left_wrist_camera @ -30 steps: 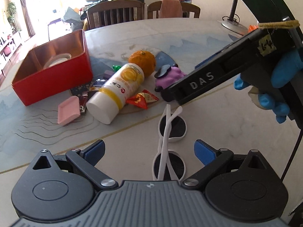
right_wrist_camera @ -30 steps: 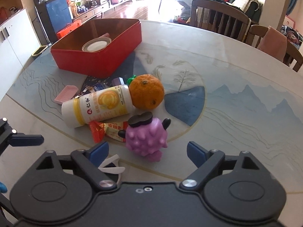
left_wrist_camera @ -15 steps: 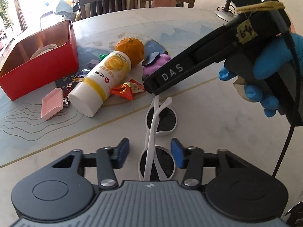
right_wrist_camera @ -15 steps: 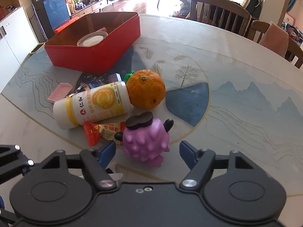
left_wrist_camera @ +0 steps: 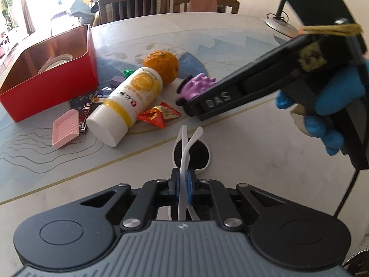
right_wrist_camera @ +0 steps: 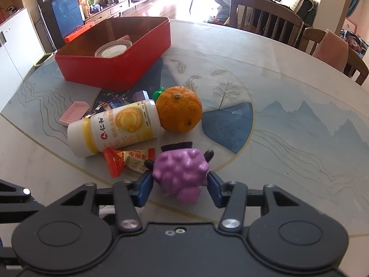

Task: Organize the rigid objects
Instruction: 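Grasp the white sunglasses with the left tool while the right tool grasps the purple toy, then carry the sunglasses and purple toy into the red tin box and release both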

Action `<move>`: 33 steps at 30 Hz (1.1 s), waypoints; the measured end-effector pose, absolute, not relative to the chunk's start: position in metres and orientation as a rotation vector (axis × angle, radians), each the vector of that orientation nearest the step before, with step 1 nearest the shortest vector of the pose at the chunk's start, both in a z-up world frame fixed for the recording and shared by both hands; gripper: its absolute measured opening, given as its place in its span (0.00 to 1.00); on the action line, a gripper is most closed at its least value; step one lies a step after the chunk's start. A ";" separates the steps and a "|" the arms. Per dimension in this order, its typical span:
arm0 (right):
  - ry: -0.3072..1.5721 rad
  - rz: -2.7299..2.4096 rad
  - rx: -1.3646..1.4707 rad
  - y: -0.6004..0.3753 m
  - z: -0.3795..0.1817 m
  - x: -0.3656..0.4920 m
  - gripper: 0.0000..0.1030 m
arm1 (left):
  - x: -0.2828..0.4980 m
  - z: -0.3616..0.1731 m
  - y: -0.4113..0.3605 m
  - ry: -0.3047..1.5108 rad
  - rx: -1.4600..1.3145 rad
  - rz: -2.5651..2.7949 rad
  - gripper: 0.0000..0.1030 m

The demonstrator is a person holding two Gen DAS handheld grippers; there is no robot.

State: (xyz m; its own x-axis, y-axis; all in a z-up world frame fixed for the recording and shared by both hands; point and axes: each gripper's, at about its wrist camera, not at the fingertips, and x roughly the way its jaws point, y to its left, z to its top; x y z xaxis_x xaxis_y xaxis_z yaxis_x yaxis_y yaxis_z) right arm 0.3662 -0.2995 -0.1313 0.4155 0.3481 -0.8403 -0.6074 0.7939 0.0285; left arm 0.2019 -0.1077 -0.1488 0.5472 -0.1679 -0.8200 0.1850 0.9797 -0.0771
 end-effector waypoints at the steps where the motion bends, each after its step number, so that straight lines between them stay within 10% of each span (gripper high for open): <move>1: 0.975 0.613 -0.295 -0.301 -0.130 0.365 0.48 | 0.201 -0.148 -0.106 0.970 0.013 -0.203 0.06; 33: 0.853 0.736 -0.257 -0.287 -0.041 0.334 0.48 | 0.214 -0.042 -0.007 0.814 -0.153 -0.036 0.04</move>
